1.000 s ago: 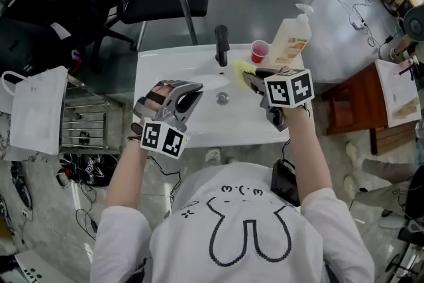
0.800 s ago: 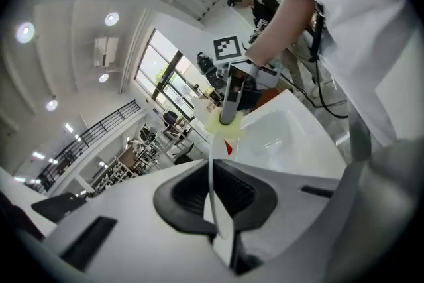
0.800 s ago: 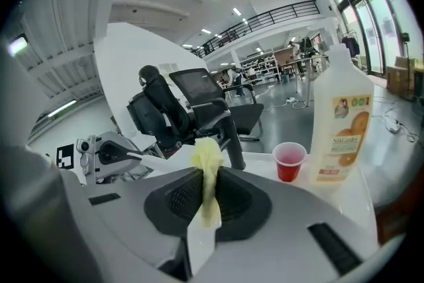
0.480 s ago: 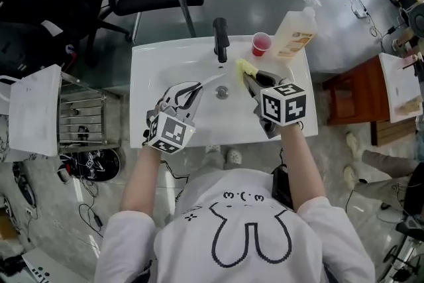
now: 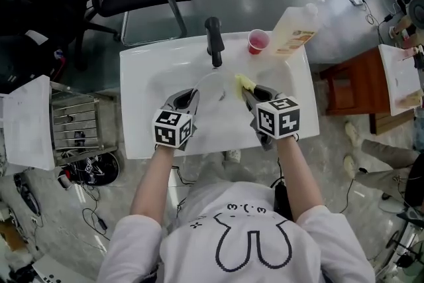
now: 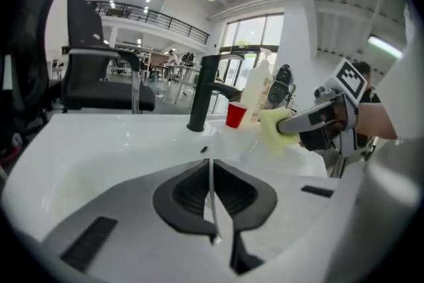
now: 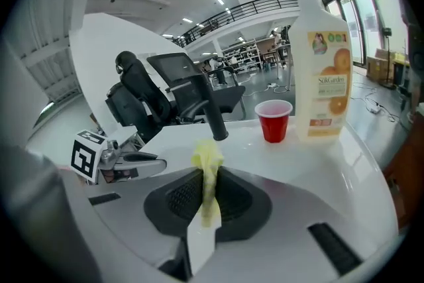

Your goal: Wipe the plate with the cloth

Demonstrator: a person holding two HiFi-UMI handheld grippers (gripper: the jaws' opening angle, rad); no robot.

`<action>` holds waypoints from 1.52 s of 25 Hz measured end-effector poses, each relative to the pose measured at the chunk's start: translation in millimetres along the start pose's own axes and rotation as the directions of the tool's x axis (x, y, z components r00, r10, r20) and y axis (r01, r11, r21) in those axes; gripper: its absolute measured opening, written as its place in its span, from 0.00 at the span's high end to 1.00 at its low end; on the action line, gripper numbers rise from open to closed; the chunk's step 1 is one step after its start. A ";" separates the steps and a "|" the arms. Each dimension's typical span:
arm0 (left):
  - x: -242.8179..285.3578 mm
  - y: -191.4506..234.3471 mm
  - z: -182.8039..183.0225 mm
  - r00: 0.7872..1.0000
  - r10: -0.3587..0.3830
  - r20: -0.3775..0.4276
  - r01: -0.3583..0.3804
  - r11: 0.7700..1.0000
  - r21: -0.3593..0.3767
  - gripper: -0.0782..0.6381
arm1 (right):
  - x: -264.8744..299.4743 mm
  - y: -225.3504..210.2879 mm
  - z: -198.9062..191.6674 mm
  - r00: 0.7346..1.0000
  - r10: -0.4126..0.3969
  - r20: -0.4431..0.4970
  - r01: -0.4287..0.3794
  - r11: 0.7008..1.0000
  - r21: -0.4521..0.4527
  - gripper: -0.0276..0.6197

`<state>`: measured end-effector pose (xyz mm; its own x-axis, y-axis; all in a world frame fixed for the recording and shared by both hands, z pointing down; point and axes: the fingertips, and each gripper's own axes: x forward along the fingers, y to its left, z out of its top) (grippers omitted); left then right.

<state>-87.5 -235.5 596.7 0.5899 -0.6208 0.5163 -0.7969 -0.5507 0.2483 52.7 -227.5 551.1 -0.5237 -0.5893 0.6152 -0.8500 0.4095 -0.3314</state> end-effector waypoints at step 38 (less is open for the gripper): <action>101.2 19.3 -113.5 0.846 0.081 -0.526 -0.177 0.975 -0.133 0.67 | -31.8 -30.6 -40.2 0.993 -0.102 0.058 0.088 0.974 0.210 0.88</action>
<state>-57.9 -245.7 746.8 0.3658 -0.2765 0.8887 -0.8987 -0.3531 0.2600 97.6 -193.3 570.4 -0.4364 -0.6673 0.6036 -0.8858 0.2008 -0.4185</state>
